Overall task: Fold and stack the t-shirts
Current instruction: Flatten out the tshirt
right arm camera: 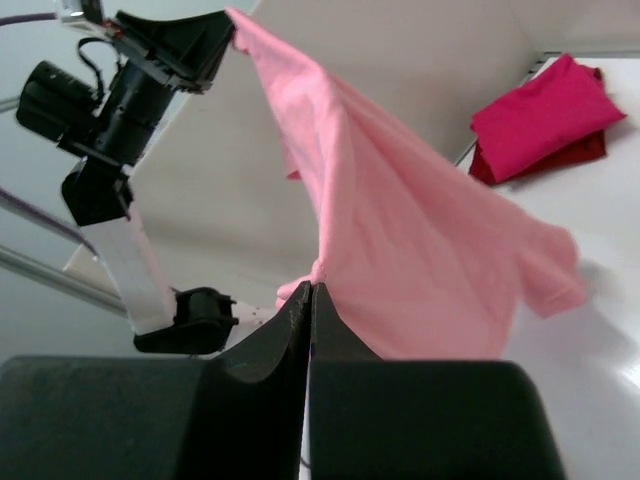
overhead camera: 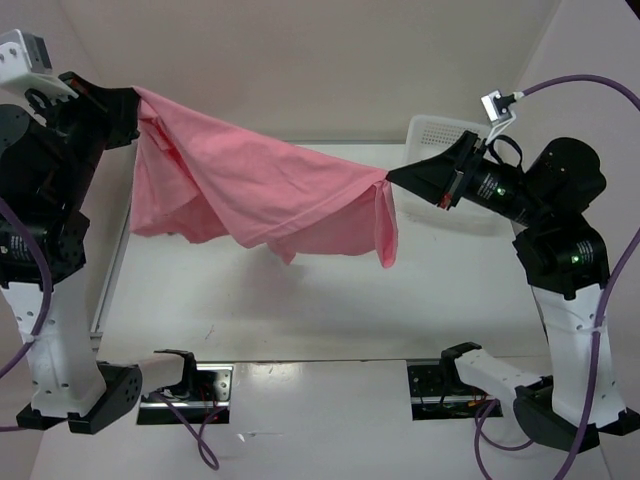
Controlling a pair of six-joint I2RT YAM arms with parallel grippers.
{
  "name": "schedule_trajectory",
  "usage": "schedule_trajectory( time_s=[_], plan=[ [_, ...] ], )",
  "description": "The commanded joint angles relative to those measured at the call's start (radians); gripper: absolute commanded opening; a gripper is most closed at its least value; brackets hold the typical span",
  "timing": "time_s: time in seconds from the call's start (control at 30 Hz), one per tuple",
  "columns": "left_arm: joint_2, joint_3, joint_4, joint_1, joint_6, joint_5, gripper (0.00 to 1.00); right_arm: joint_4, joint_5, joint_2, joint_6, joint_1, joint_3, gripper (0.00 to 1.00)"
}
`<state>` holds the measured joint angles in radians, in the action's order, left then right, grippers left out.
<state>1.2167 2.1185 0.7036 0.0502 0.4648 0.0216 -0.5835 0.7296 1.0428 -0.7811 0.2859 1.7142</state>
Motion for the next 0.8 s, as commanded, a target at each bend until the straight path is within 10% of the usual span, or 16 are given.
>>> schedule_trajectory(
  time_s=[0.0,0.27,0.43,0.6,0.67,0.7,0.77],
  plan=[
    [0.036,0.038,-0.030,0.004,-0.058,0.006,0.06,0.019,-0.034,-0.001,0.011,0.010,-0.034,0.00],
    [0.292,-0.207,-0.122,0.013,-0.114,-0.144,0.09,0.258,-0.140,0.127,-0.043,-0.071,-0.597,0.00],
    [0.551,-0.259,-0.226,0.115,-0.101,-0.105,0.09,0.353,-0.298,0.368,-0.021,-0.071,-0.677,0.00],
    [0.828,-0.001,-0.218,0.168,-0.081,-0.022,0.11,0.292,-0.476,0.594,0.000,-0.096,-0.547,0.00],
    [0.943,0.101,-0.187,0.178,-0.081,0.003,0.21,0.292,-0.522,0.635,0.000,-0.139,-0.510,0.04],
    [0.961,0.135,-0.187,0.178,-0.081,0.012,0.46,0.292,-0.545,0.635,0.000,-0.139,-0.495,0.12],
    [0.930,0.106,-0.187,0.178,-0.072,-0.015,0.63,0.292,-0.571,0.648,0.000,-0.152,-0.434,0.42]
  ],
)
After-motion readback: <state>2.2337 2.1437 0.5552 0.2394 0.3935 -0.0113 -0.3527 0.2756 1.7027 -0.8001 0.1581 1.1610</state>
